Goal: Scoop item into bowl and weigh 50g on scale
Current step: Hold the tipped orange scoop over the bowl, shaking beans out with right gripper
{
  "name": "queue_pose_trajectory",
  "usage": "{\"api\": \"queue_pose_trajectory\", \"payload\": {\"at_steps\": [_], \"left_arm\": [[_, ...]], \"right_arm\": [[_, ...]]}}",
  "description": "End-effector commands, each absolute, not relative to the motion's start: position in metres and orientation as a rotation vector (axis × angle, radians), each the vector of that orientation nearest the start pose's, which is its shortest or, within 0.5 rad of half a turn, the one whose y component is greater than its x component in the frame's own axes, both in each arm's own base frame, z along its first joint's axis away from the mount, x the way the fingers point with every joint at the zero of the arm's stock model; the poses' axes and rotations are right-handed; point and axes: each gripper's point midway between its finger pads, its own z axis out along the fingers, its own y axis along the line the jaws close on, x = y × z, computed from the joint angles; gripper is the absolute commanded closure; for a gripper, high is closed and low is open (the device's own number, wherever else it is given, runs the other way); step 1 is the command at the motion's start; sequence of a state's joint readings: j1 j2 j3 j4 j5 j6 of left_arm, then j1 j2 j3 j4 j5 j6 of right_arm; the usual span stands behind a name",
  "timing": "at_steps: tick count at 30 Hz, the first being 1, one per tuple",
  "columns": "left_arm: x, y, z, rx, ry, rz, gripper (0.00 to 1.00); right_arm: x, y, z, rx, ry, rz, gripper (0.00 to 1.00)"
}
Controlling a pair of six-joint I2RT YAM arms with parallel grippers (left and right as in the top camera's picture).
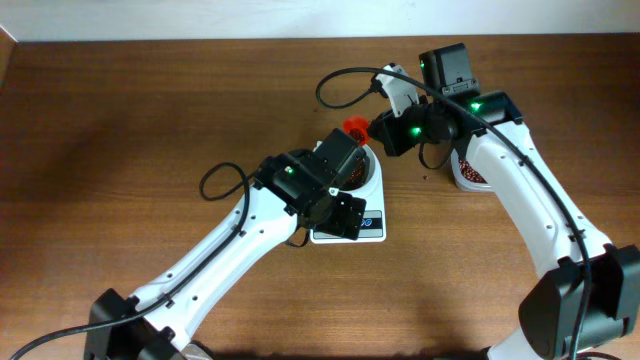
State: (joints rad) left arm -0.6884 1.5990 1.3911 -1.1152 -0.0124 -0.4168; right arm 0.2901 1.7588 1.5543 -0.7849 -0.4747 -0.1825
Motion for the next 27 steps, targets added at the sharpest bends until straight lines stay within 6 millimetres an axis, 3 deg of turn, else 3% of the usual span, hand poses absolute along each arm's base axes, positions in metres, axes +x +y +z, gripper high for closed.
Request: {"api": "queue_pose_trajectory", "payload": {"at_steps": [1, 2, 3, 7, 8, 10, 16, 22, 23, 25, 27], "left_arm": [[0.264, -0.213, 0.144, 0.373, 2.898, -0.154, 0.01], [0.264, -0.213, 0.144, 0.373, 2.898, -0.154, 0.01], [0.264, -0.213, 0.144, 0.373, 2.899, -0.154, 0.01], [0.264, -0.213, 0.144, 0.373, 2.899, -0.154, 0.01], [0.264, -0.213, 0.144, 0.373, 2.898, -0.154, 0.01], [0.264, -0.213, 0.144, 0.373, 2.899, -0.154, 0.01], [0.264, -0.213, 0.144, 0.373, 2.898, -0.154, 0.01], [0.264, -0.213, 0.144, 0.373, 2.898, -0.154, 0.01], [0.264, -0.213, 0.144, 0.373, 2.898, -0.154, 0.01], [0.264, -0.213, 0.144, 0.373, 2.898, -0.154, 0.01], [0.264, -0.213, 0.144, 0.373, 2.898, -0.154, 0.01]], "right_arm": [[0.402, 0.213, 0.209, -0.857, 2.315, 0.663, 0.96], [0.408, 0.205, 0.206, -0.749, 2.373, 0.626, 0.96], [0.399, 0.217, 0.210, -0.891, 2.296, 0.690, 0.96], [0.401, 0.214, 0.207, -0.833, 2.338, 0.669, 0.96], [0.393, 0.223, 0.211, -0.952, 2.267, 0.726, 0.96], [0.399, 0.217, 0.208, -0.863, 2.320, 0.694, 0.96], [0.401, 0.215, 0.207, -0.850, 2.327, 0.677, 0.92], [0.401, 0.216, 0.207, -0.854, 2.324, 0.677, 0.96], [0.392, 0.225, 0.212, -0.985, 2.243, 0.730, 0.96], [0.400, 0.218, 0.209, -0.912, 2.289, 0.673, 0.96], [0.388, 0.228, 0.211, -1.090, 2.185, 0.708, 0.96]]}}
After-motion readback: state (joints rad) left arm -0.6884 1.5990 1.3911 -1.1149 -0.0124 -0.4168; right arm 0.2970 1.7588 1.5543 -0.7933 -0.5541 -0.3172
